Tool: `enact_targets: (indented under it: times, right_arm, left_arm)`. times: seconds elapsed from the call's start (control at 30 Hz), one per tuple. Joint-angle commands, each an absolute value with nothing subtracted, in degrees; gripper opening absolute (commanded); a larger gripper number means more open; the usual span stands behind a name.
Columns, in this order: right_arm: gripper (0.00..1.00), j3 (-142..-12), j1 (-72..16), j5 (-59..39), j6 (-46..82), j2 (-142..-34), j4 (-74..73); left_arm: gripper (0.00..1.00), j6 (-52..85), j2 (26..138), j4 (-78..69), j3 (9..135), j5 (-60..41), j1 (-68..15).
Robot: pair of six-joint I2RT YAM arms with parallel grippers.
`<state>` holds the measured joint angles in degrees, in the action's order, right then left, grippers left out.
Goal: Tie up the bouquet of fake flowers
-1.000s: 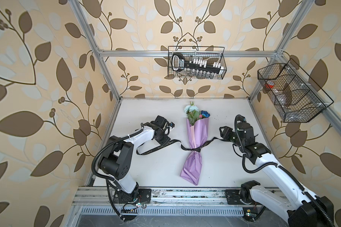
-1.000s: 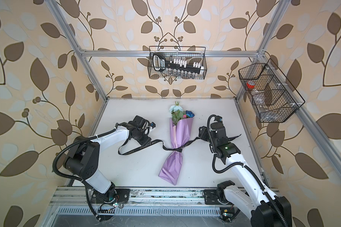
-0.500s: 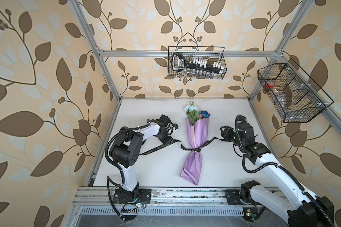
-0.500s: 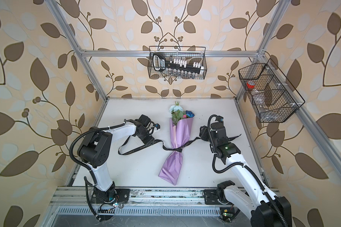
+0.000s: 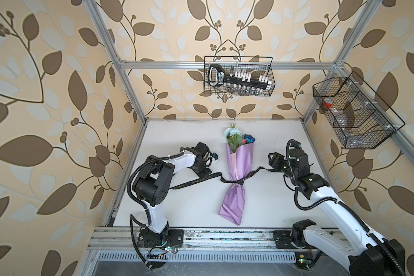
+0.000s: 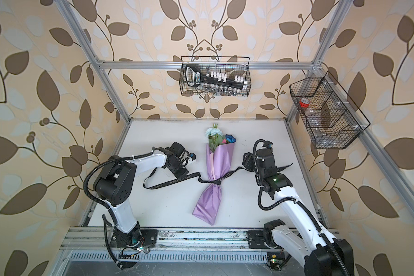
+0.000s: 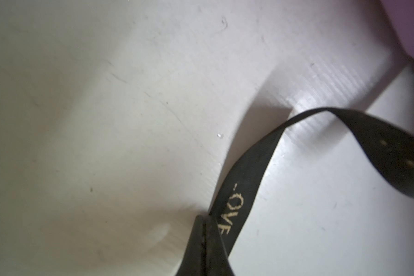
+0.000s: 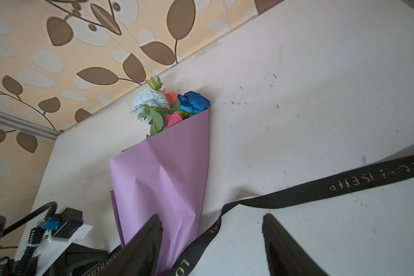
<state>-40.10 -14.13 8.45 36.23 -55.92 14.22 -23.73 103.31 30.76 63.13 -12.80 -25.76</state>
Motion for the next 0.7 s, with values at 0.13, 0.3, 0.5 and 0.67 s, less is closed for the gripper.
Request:
enact_targets:
  times: [0.13, 0.3, 0.5, 0.67]
  right_arm:
    - [0.75, -40.61, -14.04, 7.82, 34.4, -56.56, 16.3]
    - [0.82, -40.86, -13.99, 10.05, 33.52, -55.52, 17.9]
    - [0.98, -41.13, -14.04, 11.9, 34.32, -53.77, 17.72]
    - [0.98, -41.4, -13.91, 10.48, 34.53, -54.42, 17.18]
  left_arm:
    - [0.43, -23.54, 91.29, 26.61, 61.08, -16.04, -27.57]
    - [0.95, -33.99, 90.05, 22.89, 58.16, -17.23, -27.55]
    - [0.94, -44.38, 97.01, 21.76, 60.45, -22.06, -27.68]
    - [0.75, -46.57, 102.44, 22.46, 63.52, -22.68, -27.83]
